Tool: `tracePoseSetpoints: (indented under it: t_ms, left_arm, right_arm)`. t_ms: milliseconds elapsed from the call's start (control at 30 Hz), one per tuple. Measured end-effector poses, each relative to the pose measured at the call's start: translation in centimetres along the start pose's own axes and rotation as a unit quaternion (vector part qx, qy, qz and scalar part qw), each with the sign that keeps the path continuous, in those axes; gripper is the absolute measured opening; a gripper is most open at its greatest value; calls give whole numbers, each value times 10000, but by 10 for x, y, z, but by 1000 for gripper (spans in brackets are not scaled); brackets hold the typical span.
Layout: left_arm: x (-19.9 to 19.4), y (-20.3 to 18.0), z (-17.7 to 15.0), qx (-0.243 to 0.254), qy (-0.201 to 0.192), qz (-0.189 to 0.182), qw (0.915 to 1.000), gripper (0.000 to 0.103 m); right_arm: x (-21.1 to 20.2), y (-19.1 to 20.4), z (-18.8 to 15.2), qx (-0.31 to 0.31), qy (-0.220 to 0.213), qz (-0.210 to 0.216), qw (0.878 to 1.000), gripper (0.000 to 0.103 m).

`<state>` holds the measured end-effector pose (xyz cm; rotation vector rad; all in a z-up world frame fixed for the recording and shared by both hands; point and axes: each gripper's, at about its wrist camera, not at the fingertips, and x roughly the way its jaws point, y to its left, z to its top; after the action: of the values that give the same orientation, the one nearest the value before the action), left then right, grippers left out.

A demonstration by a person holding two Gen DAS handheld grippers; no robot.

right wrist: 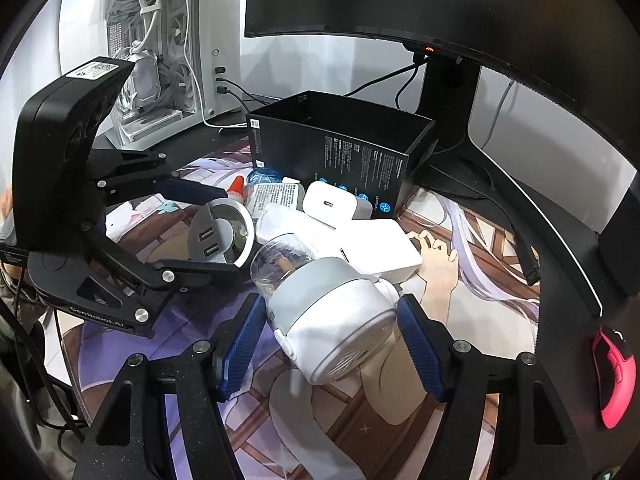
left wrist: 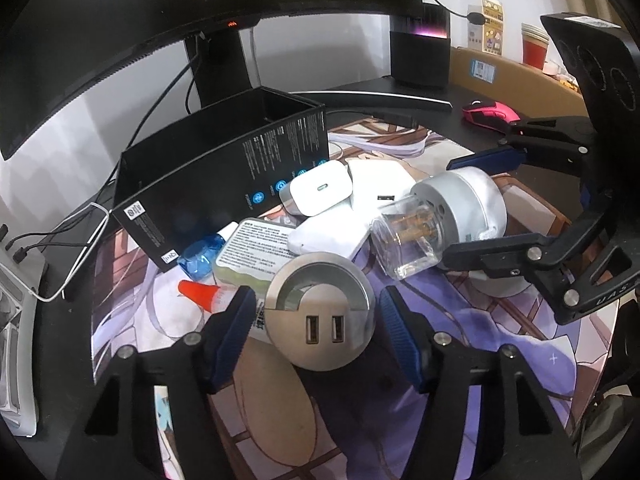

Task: Organize rigid objects
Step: 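Close the left gripper on the silver USB socket while the right grips the white cylindrical device, then lift the silver socket with the left gripper while the right lifts the white device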

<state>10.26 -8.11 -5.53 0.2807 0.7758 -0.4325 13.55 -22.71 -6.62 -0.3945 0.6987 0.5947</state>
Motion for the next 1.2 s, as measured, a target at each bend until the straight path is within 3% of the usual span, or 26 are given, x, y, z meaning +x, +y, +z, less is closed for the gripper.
tracePoseSetpoints:
  t_ms: [200,533,1200]
  left_arm:
    - [0,1,1,6,2,64,10000,55]
    - [-20,8,-17,-222,-49,-236,9995,55]
    - [-60,18,-11,-374,-675,-131,9969,55]
  right_arm:
    - [9,1,1,-38,64,1,10000,72]
    - [-5,10,-9,-27,87,261,9996,70]
    - [-42,15,8,24,-540,212,9983,69]
